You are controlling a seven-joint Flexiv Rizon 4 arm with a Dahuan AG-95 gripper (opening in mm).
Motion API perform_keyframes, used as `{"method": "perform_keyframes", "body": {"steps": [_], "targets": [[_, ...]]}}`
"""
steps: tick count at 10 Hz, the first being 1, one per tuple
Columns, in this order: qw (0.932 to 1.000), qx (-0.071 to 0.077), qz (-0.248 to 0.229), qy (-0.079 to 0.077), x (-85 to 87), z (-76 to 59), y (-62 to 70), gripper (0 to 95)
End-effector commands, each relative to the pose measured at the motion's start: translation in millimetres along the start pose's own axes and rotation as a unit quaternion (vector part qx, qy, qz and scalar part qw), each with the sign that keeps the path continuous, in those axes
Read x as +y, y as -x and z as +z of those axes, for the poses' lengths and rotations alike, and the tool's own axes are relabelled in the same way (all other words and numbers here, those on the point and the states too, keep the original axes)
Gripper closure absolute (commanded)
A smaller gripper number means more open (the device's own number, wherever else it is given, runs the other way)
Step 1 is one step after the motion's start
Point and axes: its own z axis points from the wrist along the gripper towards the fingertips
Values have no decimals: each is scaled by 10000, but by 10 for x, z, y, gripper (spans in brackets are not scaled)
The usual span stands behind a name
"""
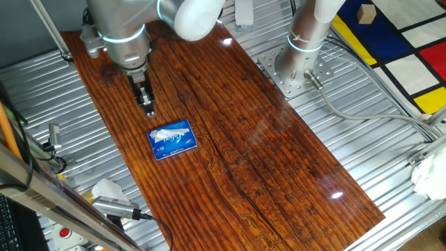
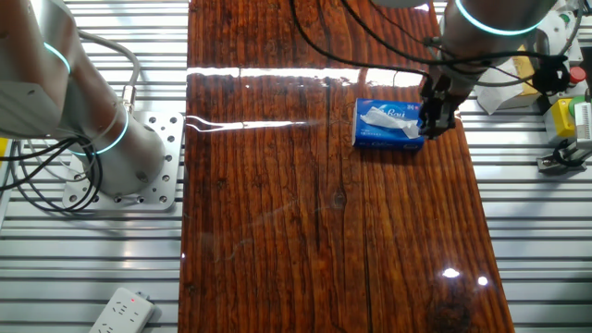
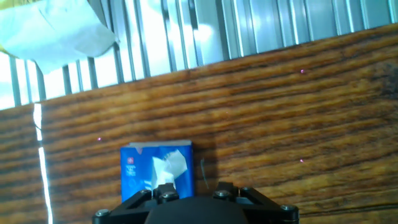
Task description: Pull out a napkin
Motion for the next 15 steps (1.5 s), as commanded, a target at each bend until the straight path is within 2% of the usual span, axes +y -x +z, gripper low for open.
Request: {"method": "perform_keyframes", "body": {"steps": [1,5,8,15], "targets": [[10000,-60,64,3,17,44,-11,570],[9989,-144,450,-36,192,135,-97,570],[9987,-207,464,-64,253,209,-137,570],[9986,-224,466,-54,340,378,-213,570]]}}
